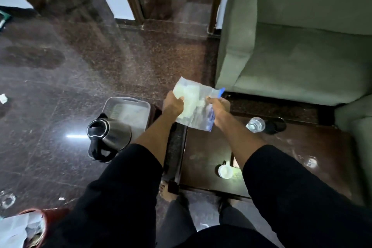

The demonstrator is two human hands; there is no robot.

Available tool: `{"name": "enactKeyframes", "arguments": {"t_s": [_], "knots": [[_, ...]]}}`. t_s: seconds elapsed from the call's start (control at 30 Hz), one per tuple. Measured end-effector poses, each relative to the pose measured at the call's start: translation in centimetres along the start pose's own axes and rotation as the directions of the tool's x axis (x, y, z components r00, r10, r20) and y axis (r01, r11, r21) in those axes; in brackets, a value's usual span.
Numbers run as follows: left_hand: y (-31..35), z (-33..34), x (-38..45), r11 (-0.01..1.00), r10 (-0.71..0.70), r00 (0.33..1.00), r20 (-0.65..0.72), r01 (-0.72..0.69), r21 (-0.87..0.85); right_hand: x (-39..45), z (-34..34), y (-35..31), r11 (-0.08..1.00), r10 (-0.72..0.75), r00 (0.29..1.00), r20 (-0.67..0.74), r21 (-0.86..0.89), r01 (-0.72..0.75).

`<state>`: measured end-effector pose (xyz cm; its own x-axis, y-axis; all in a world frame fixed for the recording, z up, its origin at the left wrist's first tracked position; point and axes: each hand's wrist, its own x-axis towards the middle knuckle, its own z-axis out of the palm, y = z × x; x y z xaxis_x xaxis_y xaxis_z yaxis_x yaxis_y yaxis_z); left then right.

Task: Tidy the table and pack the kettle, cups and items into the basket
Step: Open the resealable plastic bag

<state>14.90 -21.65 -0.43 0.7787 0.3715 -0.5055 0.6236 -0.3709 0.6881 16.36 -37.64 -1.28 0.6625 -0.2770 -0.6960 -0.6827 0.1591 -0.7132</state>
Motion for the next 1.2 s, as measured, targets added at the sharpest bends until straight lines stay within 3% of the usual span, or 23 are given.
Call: {"name": "enactKeyframes", "arguments": {"t_s": [0.17,0.3,0.37,0.43,0.5,0.73,0.87,1.07,1.2], "knots": [[3.1,5.3,-3.3,0.979,0.065,0.993,-0.095,-0.045,0.199,0.6,-5.3,-1.4,0.998,-0.044,0.998,-0.035,0.034,0.045],[4.9,8.6,-6.3,0.873,0.374,0.896,-0.241,-0.253,0.416,0.5,-9.0,-2.6,0.998,-0.051,0.999,-0.001,0.033,0.051],[5.5,9.8,-7.3,0.866,0.453,0.887,-0.088,-0.414,0.282,0.4,-10.1,-3.0,0.998,-0.060,0.998,-0.008,0.004,0.060],[6.1,10.7,-8.6,0.859,0.460,0.875,0.151,-0.482,0.171,-0.1,-11.0,-3.5,0.998,-0.066,0.998,0.013,-0.017,0.066],[6.7,11.1,-9.8,0.819,0.478,0.852,0.215,-0.521,0.241,-0.4,-11.6,-4.0,0.999,-0.053,0.996,0.068,0.001,0.053],[8.5,11.1,-10.1,0.889,0.386,0.920,0.062,-0.389,0.240,-1.8,-13.2,-6.0,0.999,0.007,0.959,0.284,0.043,-0.020],[9.5,10.8,-10.0,0.908,0.389,0.920,0.037,-0.390,0.153,-2.3,-13.4,-6.8,0.999,-0.040,0.957,0.288,0.028,0.034],[9.7,10.3,-9.9,0.885,0.401,0.910,0.101,-0.414,0.214,-3.1,-13.5,-7.2,0.996,-0.085,0.937,0.340,0.028,0.080],[9.8,9.6,-10.4,0.904,0.392,0.920,0.018,-0.388,0.180,-3.5,-13.2,-6.8,0.991,-0.135,0.944,0.300,0.021,0.135]]}}
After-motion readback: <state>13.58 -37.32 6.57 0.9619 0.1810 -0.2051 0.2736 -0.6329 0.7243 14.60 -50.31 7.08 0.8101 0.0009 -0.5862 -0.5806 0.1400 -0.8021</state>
